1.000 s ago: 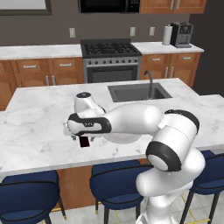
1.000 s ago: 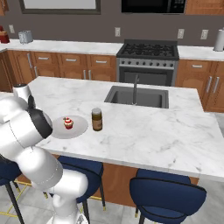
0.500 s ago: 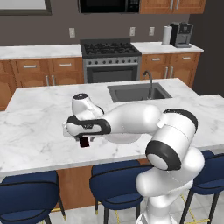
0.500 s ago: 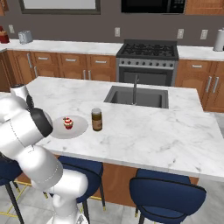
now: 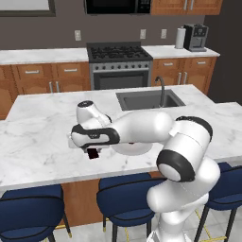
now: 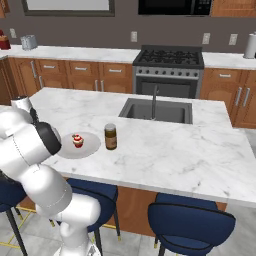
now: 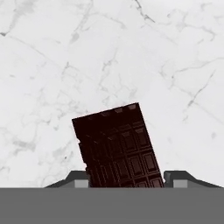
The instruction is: Take the cinnamon bottle from the cabinet and place it on the dining table, next to the plate with the cupcake. Then take the chocolate from the dining counter and place it on the cupcake plate.
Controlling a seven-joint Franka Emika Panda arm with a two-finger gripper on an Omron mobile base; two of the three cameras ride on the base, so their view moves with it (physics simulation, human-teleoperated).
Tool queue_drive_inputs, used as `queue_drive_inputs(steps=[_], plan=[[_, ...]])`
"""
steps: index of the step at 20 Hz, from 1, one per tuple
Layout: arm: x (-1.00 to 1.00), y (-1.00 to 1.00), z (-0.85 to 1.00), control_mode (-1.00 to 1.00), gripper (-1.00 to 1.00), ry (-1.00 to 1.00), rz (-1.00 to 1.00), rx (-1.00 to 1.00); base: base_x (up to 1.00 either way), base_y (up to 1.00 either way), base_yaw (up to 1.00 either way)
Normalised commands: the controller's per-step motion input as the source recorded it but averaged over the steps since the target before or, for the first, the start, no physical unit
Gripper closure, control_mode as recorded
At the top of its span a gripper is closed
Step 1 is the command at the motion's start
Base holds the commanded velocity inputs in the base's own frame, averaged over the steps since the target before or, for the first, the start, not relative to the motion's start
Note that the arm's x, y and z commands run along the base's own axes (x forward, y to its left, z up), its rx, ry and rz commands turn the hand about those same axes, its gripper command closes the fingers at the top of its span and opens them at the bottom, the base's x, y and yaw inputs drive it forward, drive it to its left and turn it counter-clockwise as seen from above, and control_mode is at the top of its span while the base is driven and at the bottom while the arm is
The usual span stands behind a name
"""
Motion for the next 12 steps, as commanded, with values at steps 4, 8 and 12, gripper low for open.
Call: queue_drive_inputs(steps=[4, 8, 12], plan=[[-0.18, -0.14, 0.13, -1.00, 1.00, 0.00, 0.00, 0.00, 0.00, 0.00, 0.00], [-0.08, -0.15, 0.46, -1.00, 1.00, 0.00, 0.00, 0.00, 0.00, 0.00, 0.00], [-0.17, -0.32, 0.40, -1.00, 1.00, 0.00, 0.03, 0.01, 0.00, 0.00, 0.00]])
